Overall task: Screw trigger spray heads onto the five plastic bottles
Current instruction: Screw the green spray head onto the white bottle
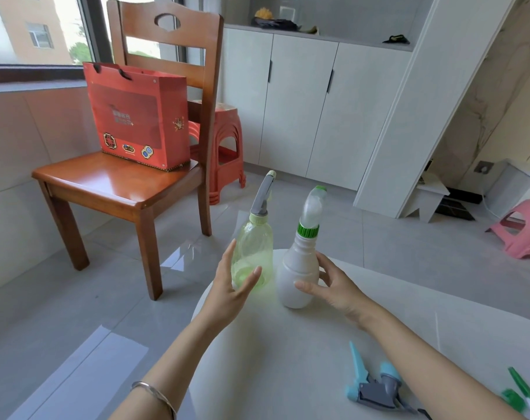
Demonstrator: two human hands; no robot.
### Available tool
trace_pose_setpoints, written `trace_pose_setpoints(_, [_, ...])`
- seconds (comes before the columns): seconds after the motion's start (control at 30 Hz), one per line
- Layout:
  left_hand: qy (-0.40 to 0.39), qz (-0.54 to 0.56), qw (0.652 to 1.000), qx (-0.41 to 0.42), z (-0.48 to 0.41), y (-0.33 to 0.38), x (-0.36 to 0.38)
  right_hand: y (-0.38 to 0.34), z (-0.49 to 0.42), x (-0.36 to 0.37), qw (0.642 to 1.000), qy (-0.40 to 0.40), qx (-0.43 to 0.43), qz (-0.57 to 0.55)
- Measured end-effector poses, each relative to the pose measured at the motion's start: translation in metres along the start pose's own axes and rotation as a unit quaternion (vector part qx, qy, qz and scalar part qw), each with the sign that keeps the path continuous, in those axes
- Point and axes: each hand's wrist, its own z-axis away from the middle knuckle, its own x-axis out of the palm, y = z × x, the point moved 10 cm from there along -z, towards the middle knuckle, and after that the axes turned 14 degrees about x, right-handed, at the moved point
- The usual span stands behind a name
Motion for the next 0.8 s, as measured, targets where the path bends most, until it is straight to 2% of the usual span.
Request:
trace_pose_setpoints(0.3, [-0.007,0.001,1.0,0.003,-0.001,0.0,0.001,0.006,-0.009,0.004,0.999,0.047,-0.003,0.028])
trace_pose_setpoints(0.8, [-0.004,-0.019,1.0,-0.009,0.006,-0.003,-0.003,-0.001,0.001,0.002,0.998,0.053,-0.034,0.004])
